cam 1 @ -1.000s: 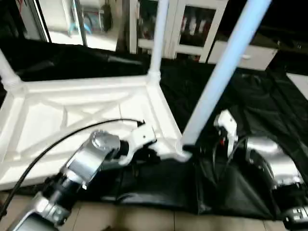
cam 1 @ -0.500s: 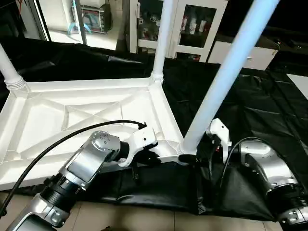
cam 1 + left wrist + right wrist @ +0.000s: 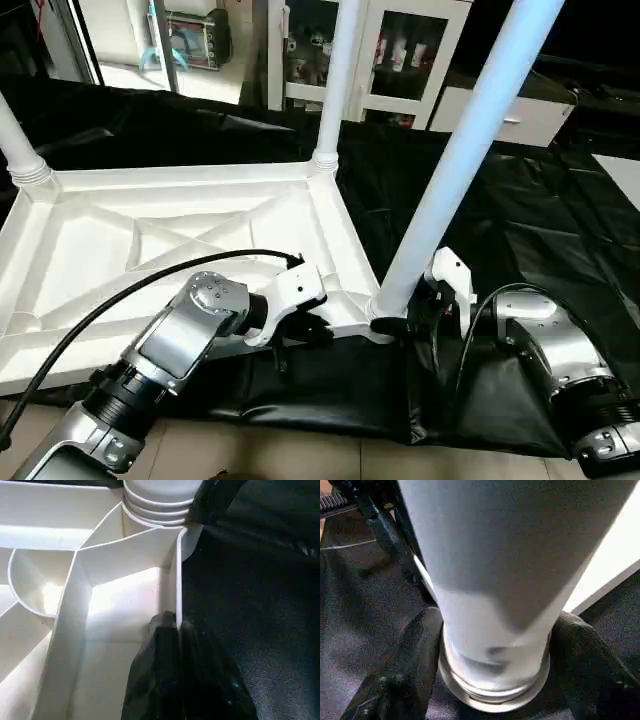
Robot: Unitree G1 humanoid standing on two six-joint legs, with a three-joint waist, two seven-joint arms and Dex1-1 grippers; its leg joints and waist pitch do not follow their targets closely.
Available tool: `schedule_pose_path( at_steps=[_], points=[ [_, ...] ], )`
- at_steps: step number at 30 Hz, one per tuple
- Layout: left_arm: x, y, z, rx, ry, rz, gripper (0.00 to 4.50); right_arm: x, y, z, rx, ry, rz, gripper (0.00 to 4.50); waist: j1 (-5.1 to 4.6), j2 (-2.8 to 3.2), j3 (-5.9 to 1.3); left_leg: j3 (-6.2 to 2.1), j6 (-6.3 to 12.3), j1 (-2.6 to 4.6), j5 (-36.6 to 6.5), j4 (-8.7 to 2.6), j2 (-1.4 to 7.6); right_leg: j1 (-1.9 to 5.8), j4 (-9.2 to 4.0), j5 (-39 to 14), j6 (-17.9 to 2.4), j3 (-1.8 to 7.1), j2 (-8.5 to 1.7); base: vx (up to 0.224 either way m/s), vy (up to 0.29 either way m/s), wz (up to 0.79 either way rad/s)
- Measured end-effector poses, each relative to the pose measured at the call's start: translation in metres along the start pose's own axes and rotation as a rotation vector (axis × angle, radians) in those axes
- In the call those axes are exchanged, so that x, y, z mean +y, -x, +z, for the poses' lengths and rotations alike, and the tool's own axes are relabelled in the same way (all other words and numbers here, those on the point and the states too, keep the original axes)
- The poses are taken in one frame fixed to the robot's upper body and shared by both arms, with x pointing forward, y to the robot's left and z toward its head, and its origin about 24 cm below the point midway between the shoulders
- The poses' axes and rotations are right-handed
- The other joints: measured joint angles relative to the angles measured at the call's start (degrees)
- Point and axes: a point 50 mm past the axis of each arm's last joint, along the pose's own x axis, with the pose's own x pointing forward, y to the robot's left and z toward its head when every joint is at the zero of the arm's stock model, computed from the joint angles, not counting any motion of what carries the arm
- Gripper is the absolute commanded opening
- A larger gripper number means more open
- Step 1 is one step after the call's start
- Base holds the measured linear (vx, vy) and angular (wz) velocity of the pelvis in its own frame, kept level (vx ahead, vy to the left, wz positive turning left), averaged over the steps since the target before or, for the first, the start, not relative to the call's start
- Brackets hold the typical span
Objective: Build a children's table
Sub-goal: Rotate leg to tighten
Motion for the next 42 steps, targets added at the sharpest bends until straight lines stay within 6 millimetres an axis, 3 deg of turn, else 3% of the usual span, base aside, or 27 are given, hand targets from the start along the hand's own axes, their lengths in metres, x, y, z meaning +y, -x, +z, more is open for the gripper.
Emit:
schedule_pose_path(
  at_steps=[9,15,22,25,33,35,42],
  points=[
    [0.002,0.001,-0.002,0.010,0.008,0.018,0.00,0.000,-0.007,-0.003,-0.023,-0.016,-0.039,2.72,-0.23,-0.19,-0.07,0.01,-0.03,0.13,0.02,0.06,0.02,0.04,0.12,0.01,-0.01,0.03,0.00,0.000,0.000,0.00],
    [0.016,-0.010,0.003,0.007,0.086,0.179,0.00,-0.012,-0.034,0.001,-0.105,-0.177,-0.329,2.70,-1.86,-0.46,-0.09,-0.02,-0.16,0.23,0.09,0.22,0.02,0.06,0.34,-0.11,0.20,0.06,-0.01,0.000,0.000,0.00],
    [0.031,-0.043,0.027,-0.006,0.203,0.411,0.00,-0.025,-0.071,0.013,-0.184,-0.407,-0.795,2.69,-1.99,-0.54,-0.14,-0.09,-0.18,0.15,0.10,0.35,0.00,-0.07,0.38,-0.08,0.22,0.03,-0.04,0.000,0.000,0.00],
    [0.030,-0.051,0.033,-0.012,0.213,0.434,0.00,-0.022,-0.078,0.015,-0.195,-0.403,-0.876,2.69,-1.56,-0.53,-0.15,-0.08,-0.17,0.11,0.10,0.34,-0.02,-0.04,0.37,-0.12,0.28,0.03,-0.08,0.000,0.000,0.00],
    [0.032,-0.052,0.036,-0.022,0.227,0.445,0.00,-0.023,-0.081,0.018,-0.211,-0.374,-0.916,2.68,-1.39,-0.33,-0.01,-0.07,-0.15,-0.04,0.08,0.27,-0.02,-0.12,0.37,-0.07,0.20,0.02,-0.09,0.000,0.000,0.00],
    [0.033,-0.052,0.036,-0.026,0.225,0.444,0.00,-0.023,-0.079,0.017,-0.222,-0.379,-0.903,3.24,-1.36,-0.24,0.05,-0.06,-0.15,-0.05,0.08,0.27,-0.03,-0.12,0.37,-0.18,0.38,0.03,-0.10,0.000,0.000,0.00],
    [0.037,-0.039,0.029,-0.040,0.177,0.442,0.00,-0.021,-0.065,0.017,-0.307,-0.351,-0.773,3.77,-1.92,-0.06,0.16,0.00,-0.16,-0.08,0.09,0.06,-0.01,-0.25,0.37,-0.18,0.38,0.03,-0.09,0.000,0.000,0.00]
  ],
)
